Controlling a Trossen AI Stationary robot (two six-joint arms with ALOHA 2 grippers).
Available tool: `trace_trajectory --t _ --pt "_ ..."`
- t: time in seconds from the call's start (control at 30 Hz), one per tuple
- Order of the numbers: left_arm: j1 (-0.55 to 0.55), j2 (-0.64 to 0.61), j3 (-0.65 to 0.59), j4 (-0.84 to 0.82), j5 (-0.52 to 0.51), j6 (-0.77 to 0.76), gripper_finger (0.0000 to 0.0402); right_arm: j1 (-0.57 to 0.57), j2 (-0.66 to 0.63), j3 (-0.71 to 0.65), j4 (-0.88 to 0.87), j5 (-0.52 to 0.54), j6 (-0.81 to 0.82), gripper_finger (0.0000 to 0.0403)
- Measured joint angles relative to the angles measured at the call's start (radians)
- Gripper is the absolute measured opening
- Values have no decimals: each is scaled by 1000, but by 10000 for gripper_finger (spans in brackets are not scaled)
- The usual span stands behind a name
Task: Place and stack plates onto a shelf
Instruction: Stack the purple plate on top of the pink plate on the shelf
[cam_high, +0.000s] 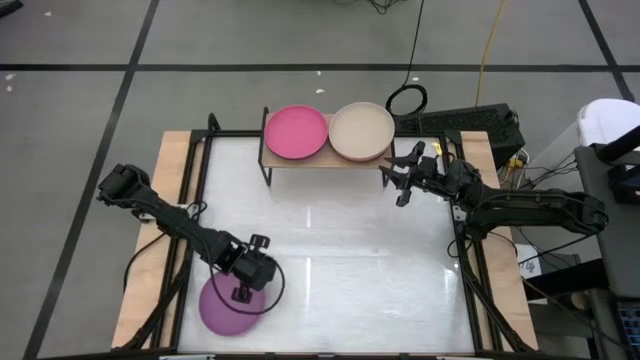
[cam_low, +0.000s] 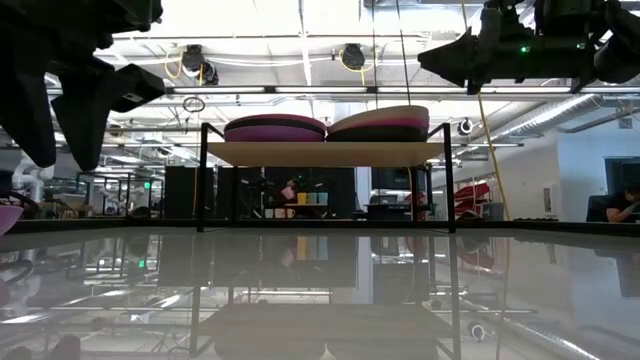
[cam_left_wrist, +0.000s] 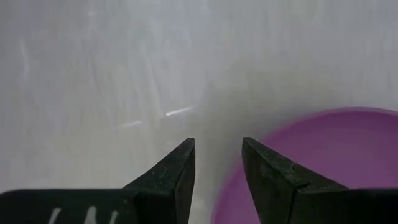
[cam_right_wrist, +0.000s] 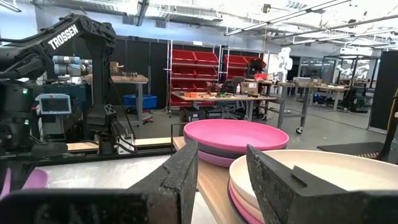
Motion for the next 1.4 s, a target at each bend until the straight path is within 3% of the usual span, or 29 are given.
trace_trajectory --t 0.23,0.57,0.8,0.9,1.13,1.4 --pt "-46 0 -11 3 1 -48 138 0 0 0 -6 -2 9 118" --pt "-35 0 -120 88 44 -59 138 0 0 0 -7 -3 13 118" --pt "-3 0 -201 106 141 -59 136 0 -1 -8 -20 -3 30 118" --pt "11 -2 -219 112 189 -66 114 0 0 -20 -21 -2 30 118" --pt "66 -5 -222 135 251 -12 15 0 0 -32 -21 -2 50 118" --pt "193 -1 -189 238 189 -18 13 0 0 -32 -21 -1 46 118"
